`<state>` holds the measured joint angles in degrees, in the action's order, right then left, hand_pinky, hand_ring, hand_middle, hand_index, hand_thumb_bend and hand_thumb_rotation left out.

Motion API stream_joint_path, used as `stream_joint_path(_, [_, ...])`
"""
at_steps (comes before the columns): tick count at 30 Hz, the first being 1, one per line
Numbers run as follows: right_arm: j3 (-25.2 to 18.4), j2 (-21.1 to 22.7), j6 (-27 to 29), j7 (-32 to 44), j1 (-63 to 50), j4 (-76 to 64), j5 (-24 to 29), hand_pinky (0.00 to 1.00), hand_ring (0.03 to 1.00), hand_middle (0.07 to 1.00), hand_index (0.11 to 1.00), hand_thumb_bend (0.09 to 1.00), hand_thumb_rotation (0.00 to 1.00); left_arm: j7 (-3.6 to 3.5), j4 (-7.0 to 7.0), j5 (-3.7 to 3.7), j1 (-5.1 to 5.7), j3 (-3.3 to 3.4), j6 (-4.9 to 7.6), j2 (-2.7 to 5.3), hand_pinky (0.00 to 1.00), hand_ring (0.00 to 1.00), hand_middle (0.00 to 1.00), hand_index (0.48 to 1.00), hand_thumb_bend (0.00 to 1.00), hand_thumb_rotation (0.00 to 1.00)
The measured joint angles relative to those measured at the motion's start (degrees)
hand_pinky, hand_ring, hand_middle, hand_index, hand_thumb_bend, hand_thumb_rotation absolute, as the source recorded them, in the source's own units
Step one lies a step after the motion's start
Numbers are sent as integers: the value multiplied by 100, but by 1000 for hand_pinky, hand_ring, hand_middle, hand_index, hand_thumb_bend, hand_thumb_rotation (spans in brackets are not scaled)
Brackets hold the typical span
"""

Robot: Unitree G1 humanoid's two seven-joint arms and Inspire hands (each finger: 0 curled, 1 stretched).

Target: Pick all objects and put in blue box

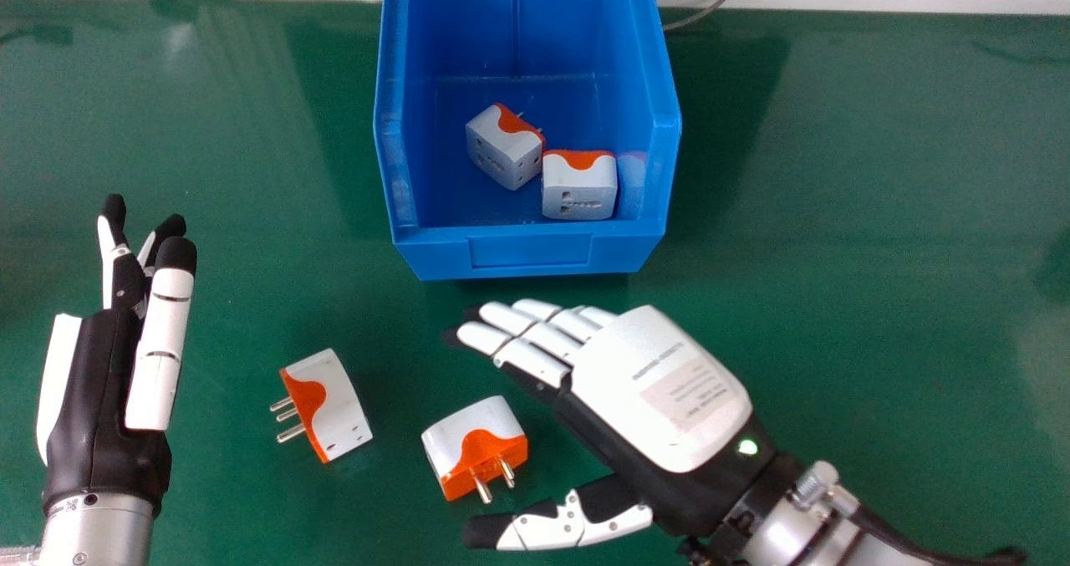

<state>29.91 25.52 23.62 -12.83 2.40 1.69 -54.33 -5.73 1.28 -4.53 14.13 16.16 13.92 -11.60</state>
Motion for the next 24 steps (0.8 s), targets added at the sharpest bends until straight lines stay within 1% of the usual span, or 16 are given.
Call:
stream_joint_path(3, [81,-59,41,33,255,314,-64,709,820,859,836,493,722,0,-9,2,-13,0,38,-6,995,970,962,981,575,983])
stream_joint_path(6, [214,-126,60,36,557,678,-255,700,814,854,832,489,717,-4,-13,0,-43,-3,41,-8,992,970,963,982,576,976])
stream_joint_path(9, [315,-197,39,76,795,929,-397,716,827,865,842,479,731,2,-14,5,-46,-3,40,-9,990,966,958,977,580,979])
stream_joint_path(13, [458,-294,-58,176,1043,1231,-503,714,826,861,832,481,699,-1,-14,-1,-54,-4,40,-8,986,965,956,973,574,964])
stream_joint_path(15, [534,-325,-92,174,1164,1387,-616,721,836,867,834,466,713,1,-14,-1,-54,-3,39,-8,977,964,956,973,574,968])
stream_joint_path(21, [704,-407,-231,121,1394,1814,-788,713,837,857,816,459,644,-1,-12,-3,-61,-2,31,-11,996,976,967,984,585,973])
stream_joint_path(24, [789,-423,-292,14,1454,1977,-873,700,829,848,807,452,627,-29,-13,-11,-66,1,32,-20,1000,978,969,987,575,974])
